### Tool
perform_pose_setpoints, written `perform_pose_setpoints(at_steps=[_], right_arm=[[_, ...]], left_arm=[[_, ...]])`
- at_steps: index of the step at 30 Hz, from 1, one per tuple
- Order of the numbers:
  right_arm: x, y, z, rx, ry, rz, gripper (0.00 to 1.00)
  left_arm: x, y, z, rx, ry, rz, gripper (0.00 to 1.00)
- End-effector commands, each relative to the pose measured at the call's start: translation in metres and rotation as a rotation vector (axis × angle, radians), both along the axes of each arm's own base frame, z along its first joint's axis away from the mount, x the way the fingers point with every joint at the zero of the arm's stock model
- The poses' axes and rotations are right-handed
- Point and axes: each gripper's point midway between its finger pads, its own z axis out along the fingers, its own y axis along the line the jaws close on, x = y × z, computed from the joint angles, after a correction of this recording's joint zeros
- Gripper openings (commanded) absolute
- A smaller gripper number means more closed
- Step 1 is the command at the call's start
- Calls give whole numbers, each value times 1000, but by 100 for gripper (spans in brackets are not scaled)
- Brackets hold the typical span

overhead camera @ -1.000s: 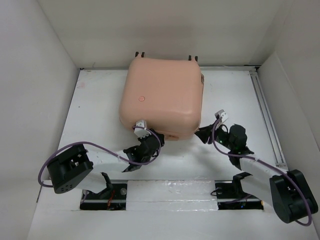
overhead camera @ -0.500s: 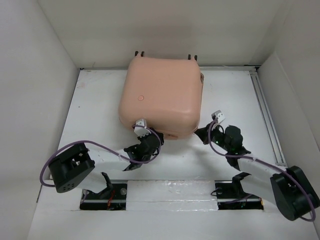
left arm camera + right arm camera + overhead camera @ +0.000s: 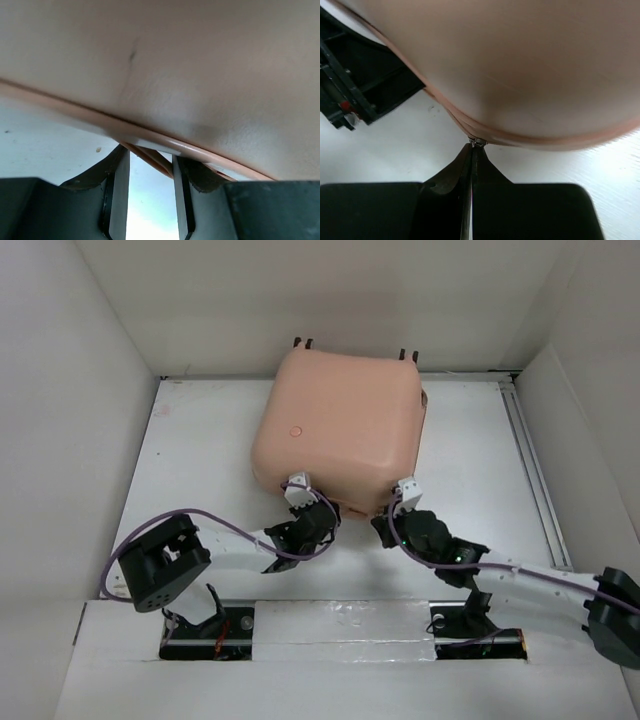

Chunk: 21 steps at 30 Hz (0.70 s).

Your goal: Pack the luggage

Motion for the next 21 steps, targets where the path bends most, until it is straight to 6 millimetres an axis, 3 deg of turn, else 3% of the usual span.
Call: perform_pose_setpoints(at_steps=[1,2,4,6,8,10,15,16,17,18,19,20,21], right_arm=[[-35,57,16,53,83,178,0],[-32,64,6,26,103,159,0],[-18,78,17,41,60,96,0],[-6,90,6,27,54,70,0],[-1,98,9,46,16,82,0],[3,104,15,68,-35,97,0],[8,109,27,122,-77,156,0],[9,111,32,129,-82,156,0],[7,107,21,91,-58,156,0],[7,104,17,71,-51,143,0],[6,99,20,86,-54,132,0],[4,94,19,85,-53,132,0],[4,88,13,88,-31,130,0]], left_arm=[[-7,-80,76,-241,-124,-248,0],[-8,-82,78,-252,-125,-263,0],[-15,-91,80,-261,-127,-286,0],[-21,-95,76,-256,-118,-306,0],[-24,-98,80,-275,-112,-324,0],[-28,-90,77,-270,-109,-324,0],[-36,-83,96,-292,-149,-366,2],[-37,-81,96,-275,-151,-370,11],[-38,-74,91,-246,-150,-362,31],[-38,-66,101,-258,-165,-346,43],[-37,-49,87,-202,-156,-305,64],[-41,-42,87,-197,-152,-305,64],[-37,-25,102,-199,-194,-250,76]])
